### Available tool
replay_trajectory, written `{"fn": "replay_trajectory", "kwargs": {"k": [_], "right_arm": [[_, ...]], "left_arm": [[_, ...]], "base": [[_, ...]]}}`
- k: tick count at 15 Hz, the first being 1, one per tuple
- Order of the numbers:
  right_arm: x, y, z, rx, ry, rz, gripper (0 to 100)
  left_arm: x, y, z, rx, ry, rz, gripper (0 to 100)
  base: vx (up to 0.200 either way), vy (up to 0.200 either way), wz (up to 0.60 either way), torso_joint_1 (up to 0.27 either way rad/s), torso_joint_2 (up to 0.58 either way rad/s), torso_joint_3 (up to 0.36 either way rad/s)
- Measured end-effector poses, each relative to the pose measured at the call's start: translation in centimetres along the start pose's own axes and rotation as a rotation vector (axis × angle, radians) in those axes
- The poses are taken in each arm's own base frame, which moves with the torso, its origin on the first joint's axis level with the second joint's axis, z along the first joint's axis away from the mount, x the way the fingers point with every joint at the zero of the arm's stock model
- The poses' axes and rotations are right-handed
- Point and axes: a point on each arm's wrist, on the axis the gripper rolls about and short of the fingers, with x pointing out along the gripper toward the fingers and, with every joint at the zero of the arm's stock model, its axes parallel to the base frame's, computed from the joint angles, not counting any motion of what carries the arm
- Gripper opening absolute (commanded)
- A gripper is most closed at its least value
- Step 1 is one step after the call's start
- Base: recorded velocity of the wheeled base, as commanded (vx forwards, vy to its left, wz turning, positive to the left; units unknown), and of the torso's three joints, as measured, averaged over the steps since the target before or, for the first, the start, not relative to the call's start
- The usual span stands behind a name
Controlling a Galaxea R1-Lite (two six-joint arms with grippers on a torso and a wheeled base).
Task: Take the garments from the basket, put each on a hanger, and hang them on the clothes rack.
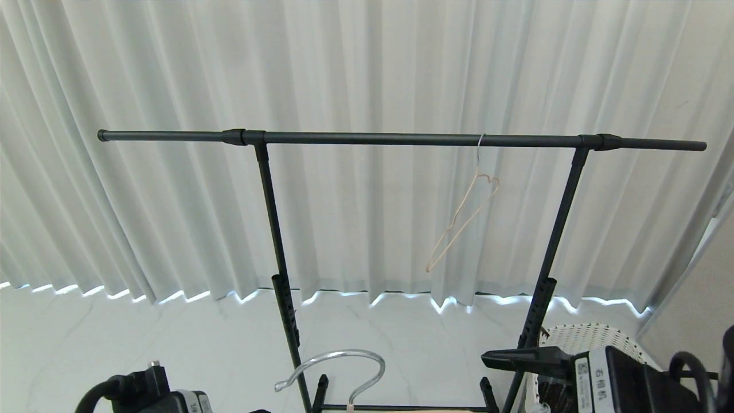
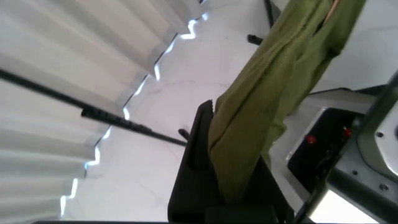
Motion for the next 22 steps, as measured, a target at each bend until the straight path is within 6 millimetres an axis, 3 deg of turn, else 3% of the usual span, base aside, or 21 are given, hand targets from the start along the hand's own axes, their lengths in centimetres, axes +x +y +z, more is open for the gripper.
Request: {"fn": "replay_trajectory", "kwargs": {"k": [6,10,11,20,21,22], "right_arm": [[3.6,1.0,1.4,-0.112,0.110,0.122,100],[4.6,1.0,1.7,-0.131,0.154,0.141,100],[4.7,1.0,1.7,-0.131,0.156,0.141,0],[4.8,1.0,1.9,-0.148,0.141,0.132,0],[4.8,1.0,2.0,-0.150,0.131,0.129,0],[4.8,1.0,2.0,-0.150,0.126,0.128,0]], "left_arm": [[-0.3,-0.5,0.0,0.076,-0.022,-0.038,0],[-0.3,-0.5,0.0,0.079,-0.023,-0.039,0],[-0.3,-0.6,0.1,0.080,-0.023,-0.039,0],[-0.4,-0.5,0.1,0.102,-0.031,-0.035,0],[-0.5,-0.5,0.1,0.106,-0.032,-0.034,100],[-0.5,-0.5,0.1,0.106,-0.035,-0.033,100]], "base": [[0.000,0.000,0.00,0.000,0.00,0.000],[0.000,0.000,0.00,0.000,0.00,0.000],[0.000,0.000,0.00,0.000,0.00,0.000],[0.000,0.000,0.00,0.000,0.00,0.000],[0.000,0.000,0.00,0.000,0.00,0.000],[0.000,0.000,0.00,0.000,0.00,0.000]]}}
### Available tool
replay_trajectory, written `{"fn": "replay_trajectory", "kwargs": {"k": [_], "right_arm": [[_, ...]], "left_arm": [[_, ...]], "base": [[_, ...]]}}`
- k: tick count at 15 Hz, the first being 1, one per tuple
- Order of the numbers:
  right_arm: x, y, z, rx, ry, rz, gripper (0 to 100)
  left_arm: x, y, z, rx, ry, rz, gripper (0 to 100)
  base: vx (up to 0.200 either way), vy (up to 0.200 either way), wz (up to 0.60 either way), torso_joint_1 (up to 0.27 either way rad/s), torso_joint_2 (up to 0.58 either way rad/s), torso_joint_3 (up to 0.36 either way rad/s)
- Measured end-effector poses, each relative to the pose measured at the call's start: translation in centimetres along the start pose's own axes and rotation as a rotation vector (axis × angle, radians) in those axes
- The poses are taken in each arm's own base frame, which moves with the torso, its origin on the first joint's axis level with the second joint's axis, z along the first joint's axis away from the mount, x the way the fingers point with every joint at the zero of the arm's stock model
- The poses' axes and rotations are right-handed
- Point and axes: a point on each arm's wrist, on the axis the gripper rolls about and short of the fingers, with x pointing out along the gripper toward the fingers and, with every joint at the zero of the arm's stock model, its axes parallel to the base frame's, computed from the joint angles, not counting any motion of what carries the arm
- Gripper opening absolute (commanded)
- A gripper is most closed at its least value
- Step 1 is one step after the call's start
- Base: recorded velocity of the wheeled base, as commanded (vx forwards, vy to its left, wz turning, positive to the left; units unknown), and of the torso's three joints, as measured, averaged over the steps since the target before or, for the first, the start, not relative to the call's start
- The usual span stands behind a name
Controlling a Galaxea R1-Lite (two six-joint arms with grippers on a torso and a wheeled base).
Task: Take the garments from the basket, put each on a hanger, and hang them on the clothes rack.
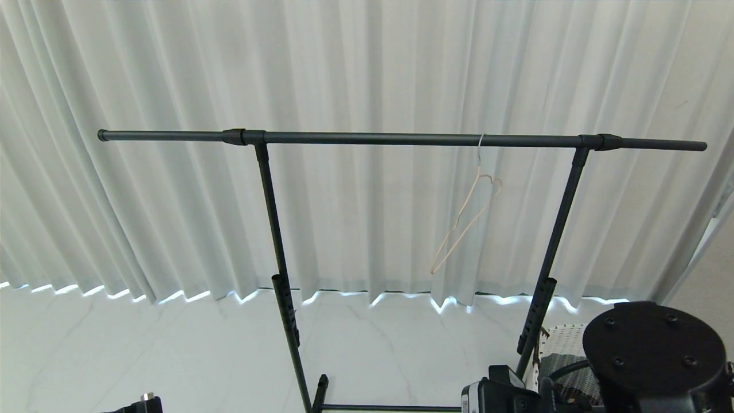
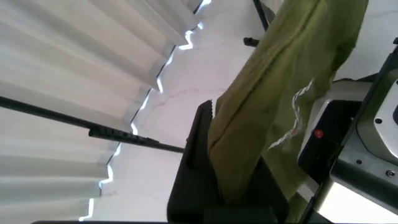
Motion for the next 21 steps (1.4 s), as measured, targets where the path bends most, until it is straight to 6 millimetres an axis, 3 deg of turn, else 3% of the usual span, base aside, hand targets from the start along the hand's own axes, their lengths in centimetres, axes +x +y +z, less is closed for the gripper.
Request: {"fn": "replay_trajectory", "kwargs": {"k": [4,9,14,21], "right_arm": [[-0.9,0.0,0.3,0.062,-0.014,-0.015,0],[-3.9,-0.5,-0.5,0.251,0.020,-0.109,0],[-6.2,-1.6,-1.1,0.299,-0.004,-0.194,0],[-7.7,-1.3,-0.7,0.282,-0.061,-0.202,0]], "left_arm": [[-0.1,0.3,-0.4,-0.019,0.013,0.024,100],[-1.3,1.1,-2.2,-0.084,0.010,0.098,100],[-2.1,1.2,-3.9,-0.116,0.025,0.151,100],[1.0,3.0,-5.1,-0.263,0.162,0.315,100]], "base": [[0.000,0.000,0.00,0.000,0.00,0.000],[0.000,0.000,0.00,0.000,0.00,0.000],[0.000,0.000,0.00,0.000,0.00,0.000],[0.000,0.000,0.00,0.000,0.00,0.000]]}}
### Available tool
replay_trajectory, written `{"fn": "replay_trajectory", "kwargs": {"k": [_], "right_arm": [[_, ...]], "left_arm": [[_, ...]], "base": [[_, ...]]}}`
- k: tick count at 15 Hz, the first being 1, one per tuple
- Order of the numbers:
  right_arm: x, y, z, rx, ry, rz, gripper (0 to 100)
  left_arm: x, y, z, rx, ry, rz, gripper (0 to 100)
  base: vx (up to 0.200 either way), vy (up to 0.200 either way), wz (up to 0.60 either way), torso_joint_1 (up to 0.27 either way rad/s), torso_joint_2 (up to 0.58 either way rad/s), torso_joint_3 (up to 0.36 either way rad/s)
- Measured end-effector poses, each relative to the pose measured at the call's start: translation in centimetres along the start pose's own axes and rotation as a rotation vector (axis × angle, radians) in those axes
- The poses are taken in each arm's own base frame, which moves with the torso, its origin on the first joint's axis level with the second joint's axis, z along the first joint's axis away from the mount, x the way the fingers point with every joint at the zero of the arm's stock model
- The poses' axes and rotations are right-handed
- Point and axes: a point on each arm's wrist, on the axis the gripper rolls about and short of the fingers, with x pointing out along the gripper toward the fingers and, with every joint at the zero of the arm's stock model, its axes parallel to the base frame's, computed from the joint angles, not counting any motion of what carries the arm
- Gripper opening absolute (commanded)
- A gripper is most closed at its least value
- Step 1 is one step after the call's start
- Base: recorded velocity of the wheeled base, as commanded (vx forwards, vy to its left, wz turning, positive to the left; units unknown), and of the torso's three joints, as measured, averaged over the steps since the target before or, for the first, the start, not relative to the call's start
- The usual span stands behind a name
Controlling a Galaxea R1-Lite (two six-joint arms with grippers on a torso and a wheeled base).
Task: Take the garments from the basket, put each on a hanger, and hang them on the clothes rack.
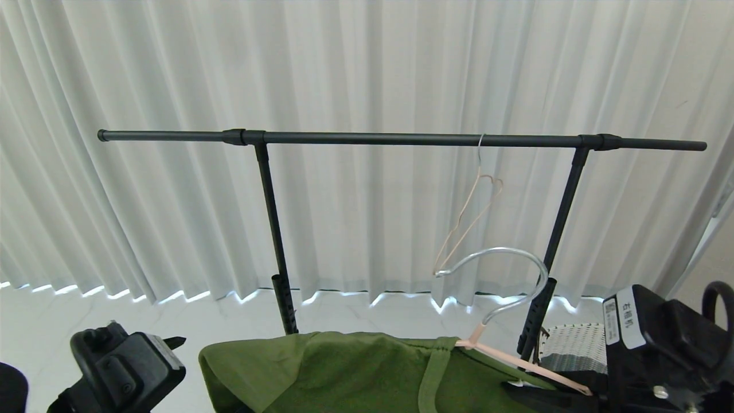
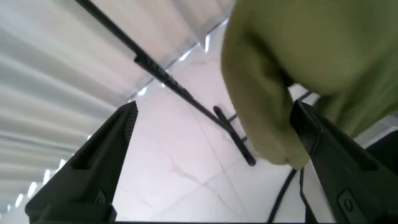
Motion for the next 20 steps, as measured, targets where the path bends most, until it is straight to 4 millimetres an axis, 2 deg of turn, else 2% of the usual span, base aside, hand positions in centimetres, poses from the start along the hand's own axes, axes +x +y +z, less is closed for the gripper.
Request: {"fn": "replay_trajectory", "kwargs": {"k": [3,4,11,16,19,20], "right_arm": [[-0.3,0.1,0.1,-0.002,-0.013,0.003,0],[-0.4,0.1,0.1,-0.003,-0.015,0.005,0],[-0.7,0.4,-0.4,-0.007,-0.009,0.010,0],[-1.7,0.5,-1.3,-0.002,0.015,0.006,0],[-1.9,0.4,-1.1,0.000,0.004,0.005,0],[-1.9,0.4,-1.1,0.001,0.000,0.005,0]], "left_arm": [[0.6,-0.2,-0.5,-0.007,0.045,-0.003,100],[0.7,-0.3,-0.6,-0.005,0.050,-0.005,0],[1.0,0.5,-1.2,-0.045,0.097,0.058,0],[0.2,1.0,-4.0,-0.098,0.170,0.171,0],[-0.7,0.7,-5.2,-0.042,0.155,0.180,0],[-1.0,0.7,-5.3,-0.021,0.143,0.182,100]], "base": [[0.000,0.000,0.00,0.000,0.00,0.000],[0.000,0.000,0.00,0.000,0.00,0.000],[0.000,0.000,0.00,0.000,0.00,0.000],[0.000,0.000,0.00,0.000,0.00,0.000],[0.000,0.000,0.00,0.000,0.00,0.000],[0.000,0.000,0.00,0.000,0.00,0.000]]}}
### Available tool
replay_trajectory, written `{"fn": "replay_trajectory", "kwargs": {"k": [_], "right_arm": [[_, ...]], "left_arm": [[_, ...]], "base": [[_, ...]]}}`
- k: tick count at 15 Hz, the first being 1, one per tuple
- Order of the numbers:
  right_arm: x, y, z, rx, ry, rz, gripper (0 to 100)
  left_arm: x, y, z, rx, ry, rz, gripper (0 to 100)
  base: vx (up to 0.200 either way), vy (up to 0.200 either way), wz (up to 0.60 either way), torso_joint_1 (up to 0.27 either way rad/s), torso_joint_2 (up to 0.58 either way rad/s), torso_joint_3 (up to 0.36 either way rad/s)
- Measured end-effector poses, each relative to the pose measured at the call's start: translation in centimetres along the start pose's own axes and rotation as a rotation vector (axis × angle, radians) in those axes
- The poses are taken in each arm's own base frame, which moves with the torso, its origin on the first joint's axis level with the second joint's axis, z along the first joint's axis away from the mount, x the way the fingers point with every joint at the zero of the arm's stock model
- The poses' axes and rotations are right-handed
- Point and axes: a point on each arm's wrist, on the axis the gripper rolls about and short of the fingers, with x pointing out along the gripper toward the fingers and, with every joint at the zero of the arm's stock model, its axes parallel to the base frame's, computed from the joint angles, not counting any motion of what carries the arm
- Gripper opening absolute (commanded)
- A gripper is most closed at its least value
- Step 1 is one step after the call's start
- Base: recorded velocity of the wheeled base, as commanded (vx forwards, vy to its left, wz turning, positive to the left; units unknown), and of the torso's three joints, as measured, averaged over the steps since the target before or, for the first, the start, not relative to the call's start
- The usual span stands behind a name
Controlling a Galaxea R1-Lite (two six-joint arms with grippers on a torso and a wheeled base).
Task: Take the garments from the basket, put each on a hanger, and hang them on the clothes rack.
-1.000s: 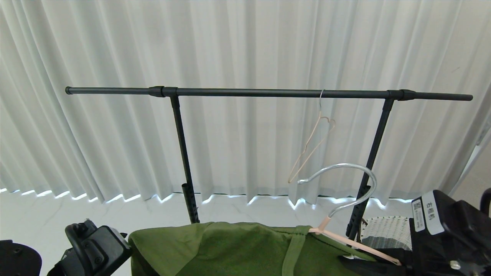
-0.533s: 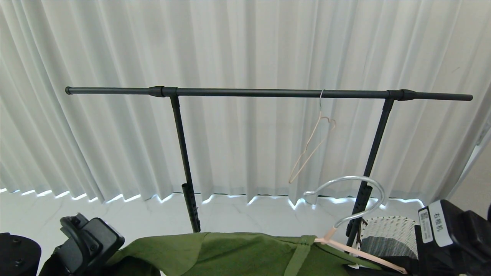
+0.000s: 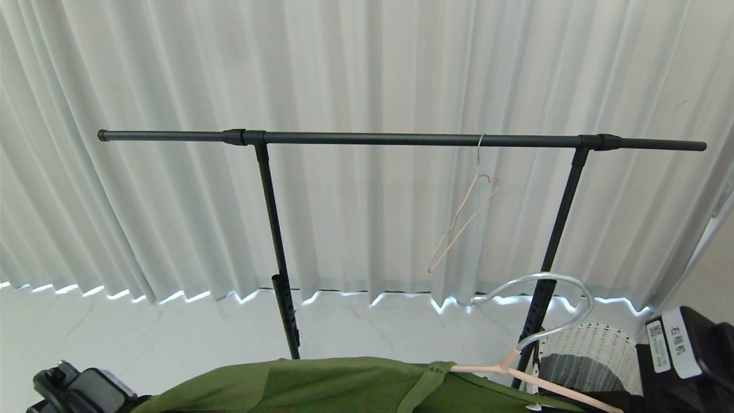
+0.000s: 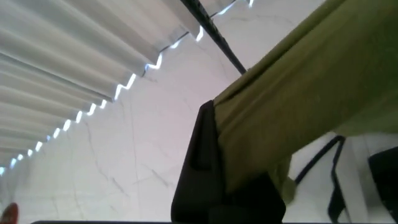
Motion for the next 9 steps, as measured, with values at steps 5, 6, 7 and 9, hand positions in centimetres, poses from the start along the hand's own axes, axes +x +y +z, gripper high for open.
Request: {"fn": "replay_trajectory", "kwargs": {"k": [5,6,7,9], "right_arm": [[0.2,-0.1,1.4,0.101,-0.028,-0.003,0],[0.3,-0.2,2.2,0.154,-0.034,-0.011,0],[0.7,-0.4,3.1,0.207,-0.036,-0.034,0],[2.0,-0.9,4.6,0.278,-0.018,-0.106,0]], "left_arm": [[-0.6,0.2,-0.1,-0.003,-0.042,0.015,100],[-0.7,0.3,0.0,-0.008,-0.053,0.019,100],[-0.9,0.4,0.0,-0.011,-0.064,0.023,100],[-1.2,0.5,0.0,-0.018,-0.085,0.031,100]], "base": [[0.000,0.000,0.00,0.000,0.00,0.000],[0.000,0.000,0.00,0.000,0.00,0.000],[0.000,0.000,0.00,0.000,0.00,0.000],[0.000,0.000,0.00,0.000,0.00,0.000]]}}
